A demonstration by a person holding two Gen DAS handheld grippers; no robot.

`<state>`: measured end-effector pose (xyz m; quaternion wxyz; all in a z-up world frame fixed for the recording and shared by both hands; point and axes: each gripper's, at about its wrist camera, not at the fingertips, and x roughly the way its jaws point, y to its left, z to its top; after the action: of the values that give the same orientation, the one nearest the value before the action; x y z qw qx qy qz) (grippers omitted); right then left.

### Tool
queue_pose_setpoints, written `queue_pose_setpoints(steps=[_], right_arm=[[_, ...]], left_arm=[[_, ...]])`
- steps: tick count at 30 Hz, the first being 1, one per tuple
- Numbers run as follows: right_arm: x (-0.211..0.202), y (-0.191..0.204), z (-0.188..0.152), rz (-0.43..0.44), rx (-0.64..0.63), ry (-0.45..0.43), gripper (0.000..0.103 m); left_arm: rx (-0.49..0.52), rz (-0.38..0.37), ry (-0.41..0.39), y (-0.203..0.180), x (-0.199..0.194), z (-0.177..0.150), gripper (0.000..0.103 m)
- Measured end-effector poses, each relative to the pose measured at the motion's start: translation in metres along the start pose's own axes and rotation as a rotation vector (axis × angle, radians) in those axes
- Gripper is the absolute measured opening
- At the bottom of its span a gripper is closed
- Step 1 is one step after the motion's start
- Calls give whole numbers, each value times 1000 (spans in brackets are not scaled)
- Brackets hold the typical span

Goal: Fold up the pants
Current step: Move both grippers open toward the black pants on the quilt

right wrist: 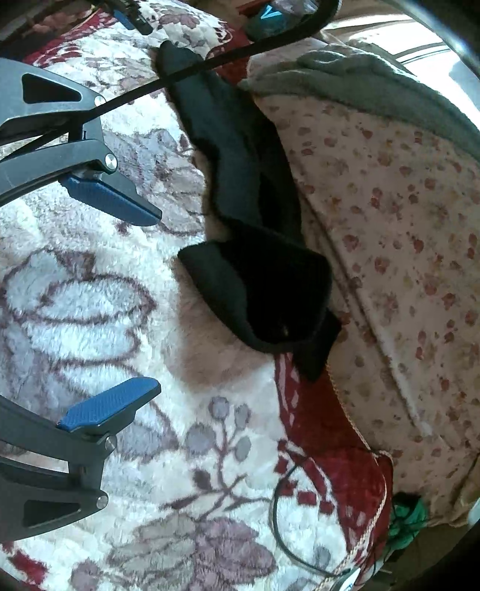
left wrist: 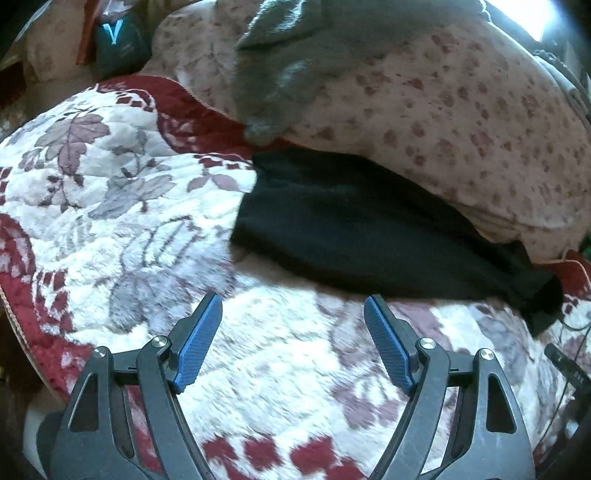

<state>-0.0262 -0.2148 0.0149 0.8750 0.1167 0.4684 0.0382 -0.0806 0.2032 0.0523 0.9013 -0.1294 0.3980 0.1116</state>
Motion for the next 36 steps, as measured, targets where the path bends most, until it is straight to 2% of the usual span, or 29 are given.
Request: queue_pose_setpoints(steps=[9, 28, 36], right_arm=[[9, 9, 0, 13, -12, 2, 83], [5, 3, 4, 52, -21, 10, 83], [-1, 10, 2, 59, -33, -18, 83]], left_arm=[[7, 8, 13, -3, 6, -2, 80], [34, -4, 0, -13, 0, -1, 80], [53, -6, -12, -23, -5, -3, 80]])
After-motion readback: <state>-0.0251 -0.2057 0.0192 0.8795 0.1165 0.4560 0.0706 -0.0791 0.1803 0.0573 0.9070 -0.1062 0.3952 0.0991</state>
